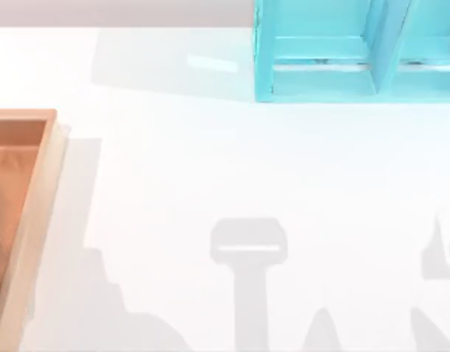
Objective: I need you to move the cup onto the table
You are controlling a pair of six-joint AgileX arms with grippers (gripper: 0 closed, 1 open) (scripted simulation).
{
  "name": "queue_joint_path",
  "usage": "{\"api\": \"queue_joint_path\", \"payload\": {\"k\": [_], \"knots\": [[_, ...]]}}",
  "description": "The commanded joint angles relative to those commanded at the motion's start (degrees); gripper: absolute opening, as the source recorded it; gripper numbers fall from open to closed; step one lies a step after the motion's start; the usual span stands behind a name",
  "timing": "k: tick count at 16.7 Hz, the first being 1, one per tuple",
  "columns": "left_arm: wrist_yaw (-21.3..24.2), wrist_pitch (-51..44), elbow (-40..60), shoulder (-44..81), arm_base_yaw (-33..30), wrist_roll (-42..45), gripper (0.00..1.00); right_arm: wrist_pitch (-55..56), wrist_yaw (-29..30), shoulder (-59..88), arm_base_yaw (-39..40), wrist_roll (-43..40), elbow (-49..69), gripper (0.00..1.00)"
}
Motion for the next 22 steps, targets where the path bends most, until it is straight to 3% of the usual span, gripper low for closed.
{"api": "queue_joint_path", "payload": {"k": [6, 11, 14, 18, 22], "knots": [[-0.1, 0.0, 0.8, -0.2, 0.2, -0.7, 0.00, 0.0, 0.0, 0.0, 0.0, 0.0, 0.0, 1.00], [-0.6, -2.8, 7.3, -2.0, -1.9, -8.9, 0.00, 0.0, 0.0, 0.0, 0.0, 0.0, 0.0, 1.00], [-0.7, -8.6, 12.0, -4.3, -7.5, -15.3, 0.00, 0.0, 0.0, 0.0, 0.0, 0.0, 0.0, 1.00], [-0.3, -20.4, 15.1, -6.7, -19.4, -21.7, 0.00, 0.0, 0.0, 0.0, 0.0, 0.0, 0.0, 1.00], [-0.1, -24.4, 15.8, -8.7, -23.6, -23.7, 0.00, 0.0, 0.0, 0.0, 0.0, 0.0, 0.0, 1.00]]}}
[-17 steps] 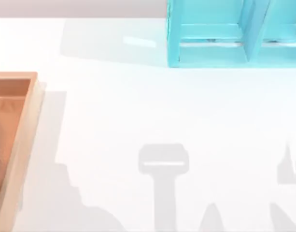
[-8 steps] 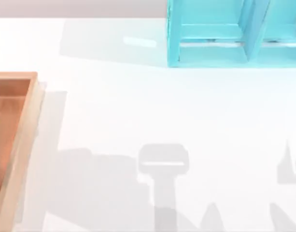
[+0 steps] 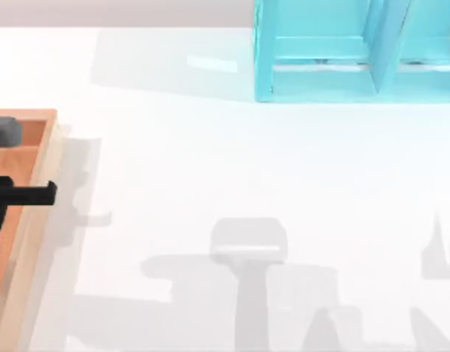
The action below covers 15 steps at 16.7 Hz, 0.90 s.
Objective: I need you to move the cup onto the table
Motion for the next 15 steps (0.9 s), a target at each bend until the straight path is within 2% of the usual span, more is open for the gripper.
{"api": "queue_joint_path", "payload": {"k": [4, 7, 11, 15], "knots": [[0.0, 0.1, -0.1, 0.4, 0.1, 0.0, 0.00, 0.0, 0.0, 0.0, 0.0, 0.0, 0.0, 1.00], [-0.1, -1.1, 3.7, 4.2, -3.6, -3.8, 0.00, 0.0, 0.0, 0.0, 0.0, 0.0, 0.0, 1.00], [-0.3, -4.9, 16.6, 15.2, -16.1, -17.0, 0.00, 0.0, 0.0, 0.0, 0.0, 0.0, 0.0, 1.00], [-0.2, -8.4, 31.9, 27.4, -34.2, -34.9, 0.00, 0.0, 0.0, 0.0, 0.0, 0.0, 0.0, 1.00]]}}
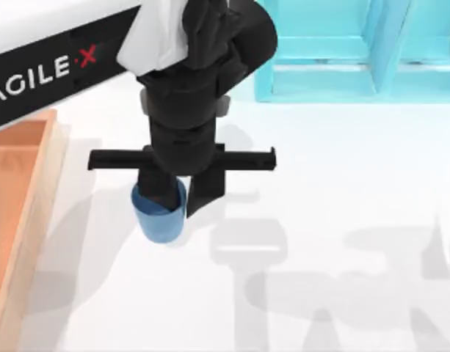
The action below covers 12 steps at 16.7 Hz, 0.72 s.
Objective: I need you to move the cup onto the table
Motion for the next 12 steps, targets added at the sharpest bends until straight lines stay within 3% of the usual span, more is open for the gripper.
{"api": "queue_joint_path", "payload": {"k": [3, 6, 12], "knots": [[-0.1, -1.3, 9.4, 7.3, -12.1, -11.2, 0.00, 0.0, 0.0, 0.0, 0.0, 0.0, 0.0, 1.00], [-0.5, -1.9, 15.7, 12.0, -18.9, -17.8, 0.00, 0.0, 0.0, 0.0, 0.0, 0.0, 0.0, 1.00], [-0.6, -1.9, 17.1, 13.1, -20.3, -19.3, 0.00, 0.0, 0.0, 0.0, 0.0, 0.0, 0.0, 1.00]]}}
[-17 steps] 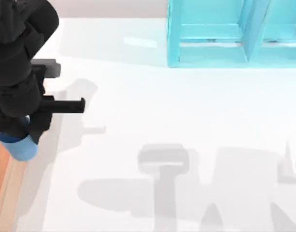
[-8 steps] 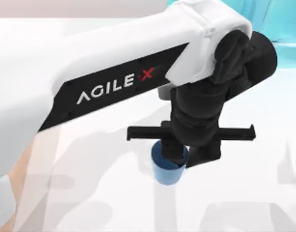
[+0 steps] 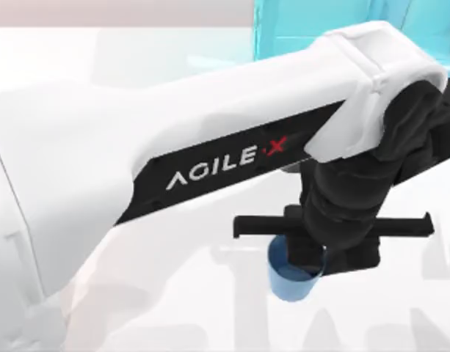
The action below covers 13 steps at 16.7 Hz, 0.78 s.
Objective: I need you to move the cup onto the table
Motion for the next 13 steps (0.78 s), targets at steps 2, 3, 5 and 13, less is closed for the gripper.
{"api": "queue_joint_path", "payload": {"k": [2, 3, 5, 13], "knots": [[0.0, 0.9, -0.9, -0.2, 0.3, -0.1, 0.00, 0.0, 0.0, 0.0, 0.0, 0.0, 0.0, 1.00], [-0.1, 2.2, -2.2, -0.4, 0.5, -0.2, 0.00, 0.0, 0.0, 0.0, 0.0, 0.0, 0.0, 1.00], [-0.1, 5.1, -5.6, -0.6, 0.6, 0.0, 0.00, 0.0, 0.0, 0.0, 0.0, 0.0, 0.0, 1.00], [-0.1, 15.2, -16.6, -1.3, 0.7, 0.8, 0.00, 0.0, 0.0, 0.0, 0.0, 0.0, 0.0, 1.00]]}}
